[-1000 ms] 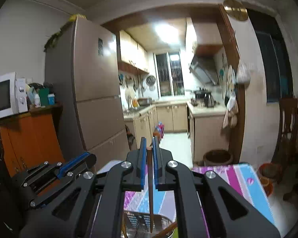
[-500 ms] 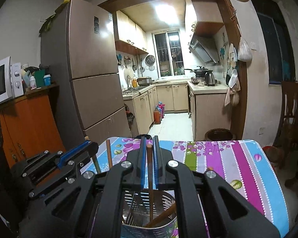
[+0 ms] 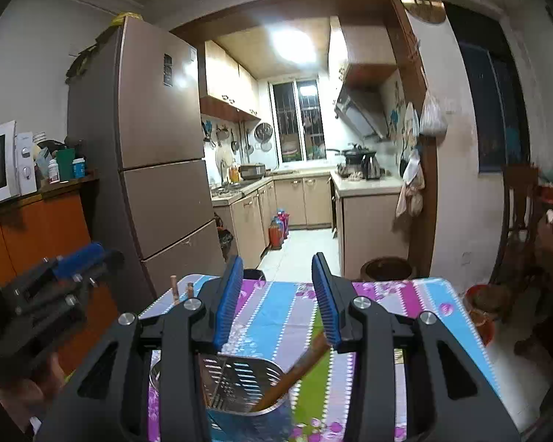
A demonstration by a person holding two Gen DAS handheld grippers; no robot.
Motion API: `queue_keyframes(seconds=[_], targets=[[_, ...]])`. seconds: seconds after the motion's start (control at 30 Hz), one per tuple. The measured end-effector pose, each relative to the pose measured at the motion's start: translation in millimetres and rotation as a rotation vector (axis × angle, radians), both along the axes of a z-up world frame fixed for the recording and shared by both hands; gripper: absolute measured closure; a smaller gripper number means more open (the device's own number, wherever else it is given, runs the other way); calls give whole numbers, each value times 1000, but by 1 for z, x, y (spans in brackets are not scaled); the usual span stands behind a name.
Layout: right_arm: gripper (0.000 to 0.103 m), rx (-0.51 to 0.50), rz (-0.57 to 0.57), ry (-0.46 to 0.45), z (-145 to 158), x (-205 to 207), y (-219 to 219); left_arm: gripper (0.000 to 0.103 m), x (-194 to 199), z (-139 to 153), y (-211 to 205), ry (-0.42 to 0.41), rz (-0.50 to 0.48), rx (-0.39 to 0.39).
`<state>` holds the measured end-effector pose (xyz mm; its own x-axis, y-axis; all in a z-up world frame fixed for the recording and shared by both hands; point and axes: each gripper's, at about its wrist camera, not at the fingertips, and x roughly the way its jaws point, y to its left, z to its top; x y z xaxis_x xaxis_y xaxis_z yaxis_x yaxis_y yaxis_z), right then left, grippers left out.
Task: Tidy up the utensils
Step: 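Lower both chopsticks into the blue holder and open both tools, then move both open tools back over the remaining chopsticks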
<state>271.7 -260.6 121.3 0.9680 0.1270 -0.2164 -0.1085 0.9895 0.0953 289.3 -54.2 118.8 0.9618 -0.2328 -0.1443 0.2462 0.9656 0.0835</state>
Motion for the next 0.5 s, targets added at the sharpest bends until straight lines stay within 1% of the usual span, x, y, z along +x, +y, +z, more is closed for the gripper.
queue_keyframes(seconds=[0.03,0.07,0.13,0.17,0.23,0.37,0.5], targets=[[66,-6,2,-9,1,-8,-2,60,-7,1,1,-13,16,9],[63,-15,2,-17,2,-19,-4,58,-16,2,3,-30,38,21],[56,-35,-3,-32,1,-41,-4,56,-40,-4,4,-62,129,72],[52,-53,-7,-41,-2,-56,-3,56,-49,-8,5,-67,148,87],[49,-86,-8,-41,-10,-80,0,56,-64,-17,5,-64,187,123],[49,-128,0,24,-39,-123,9,56,-90,-37,11,-40,245,153],[48,-163,6,67,-60,-153,17,56,-110,-50,18,-33,286,173]])
